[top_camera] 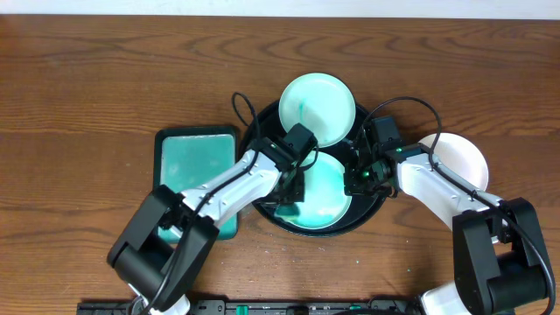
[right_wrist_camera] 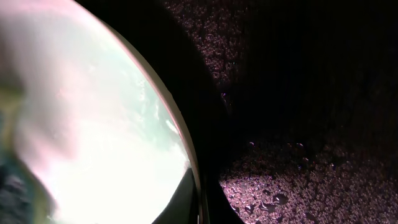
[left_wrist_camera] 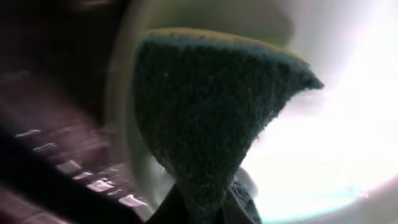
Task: Clean dirty plates on tray and stack at the side
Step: 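Scrub the front plate on the tray with the sponge in the left gripper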
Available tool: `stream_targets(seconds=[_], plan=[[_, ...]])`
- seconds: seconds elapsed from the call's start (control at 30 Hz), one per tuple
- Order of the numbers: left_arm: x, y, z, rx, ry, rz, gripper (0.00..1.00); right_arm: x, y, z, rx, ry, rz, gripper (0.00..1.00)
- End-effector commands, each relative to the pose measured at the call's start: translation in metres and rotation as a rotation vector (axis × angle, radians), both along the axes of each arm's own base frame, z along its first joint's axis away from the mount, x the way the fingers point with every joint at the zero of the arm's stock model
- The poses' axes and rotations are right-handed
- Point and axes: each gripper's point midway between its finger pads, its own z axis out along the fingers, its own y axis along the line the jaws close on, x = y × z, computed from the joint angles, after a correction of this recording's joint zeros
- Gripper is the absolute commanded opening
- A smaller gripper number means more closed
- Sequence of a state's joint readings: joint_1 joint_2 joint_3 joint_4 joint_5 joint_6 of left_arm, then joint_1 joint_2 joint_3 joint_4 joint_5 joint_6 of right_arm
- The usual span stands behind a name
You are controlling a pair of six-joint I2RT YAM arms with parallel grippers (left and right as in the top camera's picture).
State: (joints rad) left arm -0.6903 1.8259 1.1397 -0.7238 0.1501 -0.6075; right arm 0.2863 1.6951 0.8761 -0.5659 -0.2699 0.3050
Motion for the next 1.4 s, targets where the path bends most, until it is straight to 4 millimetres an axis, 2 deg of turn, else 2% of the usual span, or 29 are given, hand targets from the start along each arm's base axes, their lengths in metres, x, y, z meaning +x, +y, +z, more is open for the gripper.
stream_targets(seconds=[0.0,0.07,0.17,0.3,0.43,0.5,0.57,0.73,0.87,1.07,1.27,1.37], plan=[[0.018,0.036,0.003,0.185,-0.115,0.028,0.07,0.002,-0.009,-0.004,-0.061,-0.004,-0.02,0.01],[0.024,0.036,0.003,0.188,-0.143,0.031,0.07,0.002,-0.009,-0.004,-0.061,-0.005,-0.02,0.01],[0.032,0.021,0.003,0.12,-0.168,0.034,0.07,0.002,-0.009,-0.004,-0.061,-0.004,-0.02,0.01],[0.032,-0.025,-0.005,-0.094,-0.119,0.01,0.07,0.002,-0.009,-0.004,-0.061,-0.003,-0.02,0.01],[0.016,-0.077,-0.014,-0.319,-0.016,-0.059,0.07,0.001,-0.009,-0.004,-0.062,0.0,-0.02,0.01],[0.006,-0.094,-0.014,-0.402,0.037,-0.091,0.07,0.0,-0.01,-0.005,-0.064,0.004,-0.02,0.01],[-0.001,-0.104,-0.012,-0.441,0.06,-0.111,0.07,-0.001,-0.01,-0.005,-0.065,0.01,-0.019,0.01],[-0.01,-0.112,-0.009,-0.469,0.084,-0.135,0.07,-0.001,-0.01,-0.005,-0.065,0.01,-0.019,0.01],[-0.009,-0.105,-0.012,-0.438,0.091,-0.108,0.07,-0.001,-0.01,-0.005,-0.065,0.01,-0.019,0.01],[0.014,-0.034,-0.036,-0.133,0.052,0.166,0.07,-0.002,-0.01,-0.005,-0.066,0.014,-0.019,0.01],[0.053,0.018,-0.04,-0.01,-0.054,0.293,0.07,-0.002,-0.01,-0.005,-0.067,0.014,-0.019,0.01],[0.061,0.036,-0.04,0.013,-0.058,0.34,0.07,-0.003,-0.011,-0.005,-0.068,0.017,-0.019,0.01]])
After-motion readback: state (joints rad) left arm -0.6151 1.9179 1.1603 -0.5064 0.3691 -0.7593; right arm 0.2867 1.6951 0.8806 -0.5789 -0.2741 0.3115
